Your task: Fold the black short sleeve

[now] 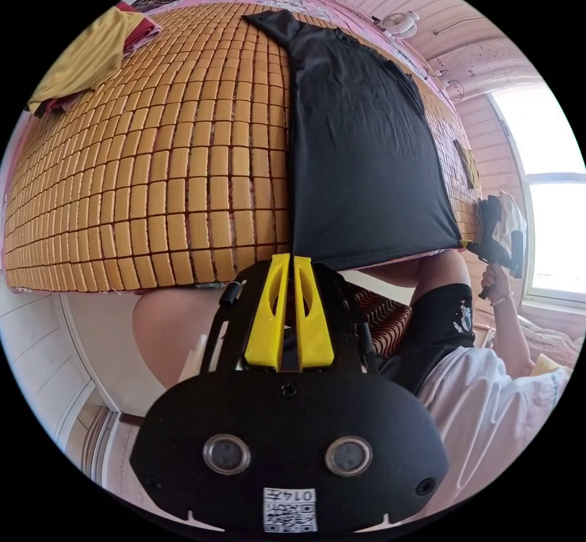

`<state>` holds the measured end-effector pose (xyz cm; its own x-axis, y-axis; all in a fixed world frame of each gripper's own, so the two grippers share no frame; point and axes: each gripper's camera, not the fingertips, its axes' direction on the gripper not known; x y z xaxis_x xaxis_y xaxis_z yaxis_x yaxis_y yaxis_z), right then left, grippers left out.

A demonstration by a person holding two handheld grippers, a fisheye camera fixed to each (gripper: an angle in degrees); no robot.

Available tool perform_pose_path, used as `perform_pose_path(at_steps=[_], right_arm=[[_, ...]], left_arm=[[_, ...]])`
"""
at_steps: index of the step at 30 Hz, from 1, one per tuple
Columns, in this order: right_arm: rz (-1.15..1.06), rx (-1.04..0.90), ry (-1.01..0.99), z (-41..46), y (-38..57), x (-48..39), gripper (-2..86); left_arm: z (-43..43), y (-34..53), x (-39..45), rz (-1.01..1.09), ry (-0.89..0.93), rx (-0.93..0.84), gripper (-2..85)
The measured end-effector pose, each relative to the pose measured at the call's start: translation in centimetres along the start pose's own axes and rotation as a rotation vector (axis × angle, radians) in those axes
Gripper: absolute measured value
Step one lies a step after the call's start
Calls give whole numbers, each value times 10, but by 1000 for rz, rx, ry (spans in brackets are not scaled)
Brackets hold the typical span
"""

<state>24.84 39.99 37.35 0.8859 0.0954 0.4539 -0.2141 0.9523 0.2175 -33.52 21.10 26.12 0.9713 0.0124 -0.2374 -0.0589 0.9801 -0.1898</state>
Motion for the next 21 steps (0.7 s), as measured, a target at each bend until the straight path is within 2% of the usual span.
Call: perform_pose_path(at_steps=[15,21], right_arm=[[-21,-35,-31,23,27,7,4],[1,16,-15,24,36,7,4]], left_arm=[[-1,42,-23,-34,4,-14,-4],[-11,69,-31,-42,-11,9,-1]])
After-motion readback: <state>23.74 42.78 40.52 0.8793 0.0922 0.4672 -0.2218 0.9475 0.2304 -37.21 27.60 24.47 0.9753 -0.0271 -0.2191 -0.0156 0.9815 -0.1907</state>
